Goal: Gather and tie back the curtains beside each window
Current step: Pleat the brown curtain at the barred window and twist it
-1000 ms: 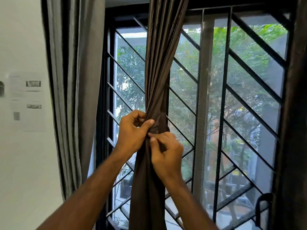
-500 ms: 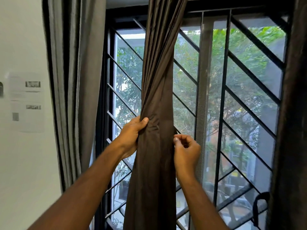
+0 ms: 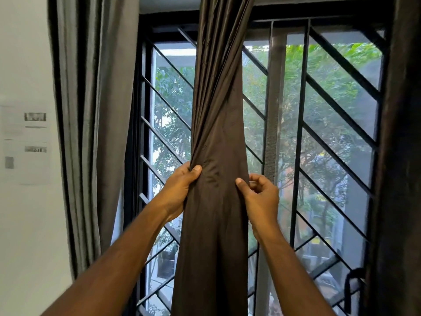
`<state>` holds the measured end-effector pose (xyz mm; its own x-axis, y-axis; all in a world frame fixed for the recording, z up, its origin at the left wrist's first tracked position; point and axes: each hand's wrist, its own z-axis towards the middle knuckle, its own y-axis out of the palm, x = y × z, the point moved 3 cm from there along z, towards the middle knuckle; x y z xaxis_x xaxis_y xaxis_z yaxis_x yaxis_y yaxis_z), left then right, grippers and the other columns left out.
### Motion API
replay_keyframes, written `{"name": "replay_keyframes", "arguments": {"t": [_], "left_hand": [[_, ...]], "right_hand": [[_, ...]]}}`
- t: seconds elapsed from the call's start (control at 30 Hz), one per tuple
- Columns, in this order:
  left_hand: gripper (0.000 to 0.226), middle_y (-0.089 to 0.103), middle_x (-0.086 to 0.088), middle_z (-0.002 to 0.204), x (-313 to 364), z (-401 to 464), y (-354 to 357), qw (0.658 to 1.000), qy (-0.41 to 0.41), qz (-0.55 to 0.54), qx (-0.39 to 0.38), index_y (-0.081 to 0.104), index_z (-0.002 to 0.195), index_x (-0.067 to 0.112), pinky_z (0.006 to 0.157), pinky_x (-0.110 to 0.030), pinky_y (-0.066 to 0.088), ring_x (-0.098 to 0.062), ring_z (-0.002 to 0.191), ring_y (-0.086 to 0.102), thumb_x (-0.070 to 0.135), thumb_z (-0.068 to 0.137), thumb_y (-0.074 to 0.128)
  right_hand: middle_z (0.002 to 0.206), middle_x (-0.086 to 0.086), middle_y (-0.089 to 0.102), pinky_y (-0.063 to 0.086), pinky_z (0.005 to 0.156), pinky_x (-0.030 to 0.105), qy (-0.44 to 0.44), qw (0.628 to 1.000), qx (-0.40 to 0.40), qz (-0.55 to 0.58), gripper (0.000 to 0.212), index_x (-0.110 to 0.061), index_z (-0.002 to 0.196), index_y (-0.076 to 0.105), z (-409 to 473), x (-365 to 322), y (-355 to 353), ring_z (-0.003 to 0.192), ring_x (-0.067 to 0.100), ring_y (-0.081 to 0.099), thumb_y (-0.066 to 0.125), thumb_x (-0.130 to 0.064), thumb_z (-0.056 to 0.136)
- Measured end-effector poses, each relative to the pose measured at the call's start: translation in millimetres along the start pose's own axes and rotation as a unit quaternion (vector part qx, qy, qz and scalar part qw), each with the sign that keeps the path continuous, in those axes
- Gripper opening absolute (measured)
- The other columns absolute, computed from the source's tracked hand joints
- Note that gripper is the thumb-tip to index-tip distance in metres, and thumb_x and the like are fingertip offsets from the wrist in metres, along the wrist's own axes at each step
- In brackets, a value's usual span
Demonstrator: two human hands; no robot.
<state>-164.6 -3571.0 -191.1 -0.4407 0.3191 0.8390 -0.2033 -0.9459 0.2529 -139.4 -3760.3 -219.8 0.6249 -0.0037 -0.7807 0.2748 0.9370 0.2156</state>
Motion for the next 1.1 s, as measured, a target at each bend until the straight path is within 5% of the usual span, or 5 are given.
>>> {"name": "replay_keyframes", "arguments": {"t": [0.17, 0.3, 0.57, 0.93, 1.1], "left_hand": [[0.023, 0.063, -0.004, 0.076, 5, 8, -7, 0.905, 0.183, 0.348, 0.162, 0.055, 0.073, 0.019, 0.069, -0.035, 0.05, -0.022, 0.071, 0.059, 0.019, 0.09, 0.071], [0.034, 0.057, 0.003, 0.064, 8, -6, 12, 0.832, 0.277, 0.41, 0.25, 0.048, 0.066, 0.025, 0.063, -0.033, 0.044, -0.018, 0.064, 0.056, 0.013, 0.08, 0.077], [0.025, 0.054, 0.009, 0.062, 0, -14, 10, 0.942, 0.218, 0.225, 0.121, 0.057, 0.071, 0.014, 0.065, -0.031, 0.047, -0.008, 0.061, 0.053, 0.012, 0.09, 0.074], [0.013, 0.073, 0.001, 0.077, 8, -19, -1, 0.902, 0.251, 0.302, 0.18, 0.072, 0.085, 0.015, 0.07, -0.046, 0.06, -0.02, 0.072, 0.071, 0.017, 0.08, 0.083], [0.015, 0.075, 0.004, 0.081, 8, -18, -4, 0.904, 0.245, 0.294, 0.188, 0.074, 0.091, 0.014, 0.072, -0.046, 0.061, -0.017, 0.075, 0.072, 0.016, 0.079, 0.083]], "right_hand": [[0.078, -0.004, 0.07, 0.055, 0.065, 0.035, -0.176, 0.968, 0.093, -0.152, 0.007, -0.017, 0.089, 0.074, -29, -12, 5, 0.068, 0.009, 0.064, 0.079, -0.019, 0.087], [0.09, 0.002, 0.067, 0.054, 0.068, 0.039, -0.335, 0.913, 0.057, -0.224, 0.019, -0.012, 0.108, 0.075, -73, -19, 35, 0.078, 0.025, 0.065, 0.068, -0.012, 0.09], [0.08, -0.002, 0.055, 0.048, 0.06, 0.042, -0.33, 0.924, -0.007, -0.195, 0.019, -0.011, 0.106, 0.077, -81, -10, 50, 0.067, 0.02, 0.055, 0.064, -0.008, 0.092], [0.081, -0.011, 0.066, 0.051, 0.071, 0.046, -0.328, 0.933, -0.051, -0.14, 0.014, -0.021, 0.091, 0.077, -71, -15, 46, 0.077, 0.01, 0.062, 0.063, -0.021, 0.091], [0.105, -0.008, 0.067, 0.051, 0.092, 0.054, -0.127, 0.961, 0.044, -0.244, 0.025, -0.03, 0.105, 0.066, -24, 0, 19, 0.096, 0.016, 0.062, 0.077, -0.041, 0.085]]}}
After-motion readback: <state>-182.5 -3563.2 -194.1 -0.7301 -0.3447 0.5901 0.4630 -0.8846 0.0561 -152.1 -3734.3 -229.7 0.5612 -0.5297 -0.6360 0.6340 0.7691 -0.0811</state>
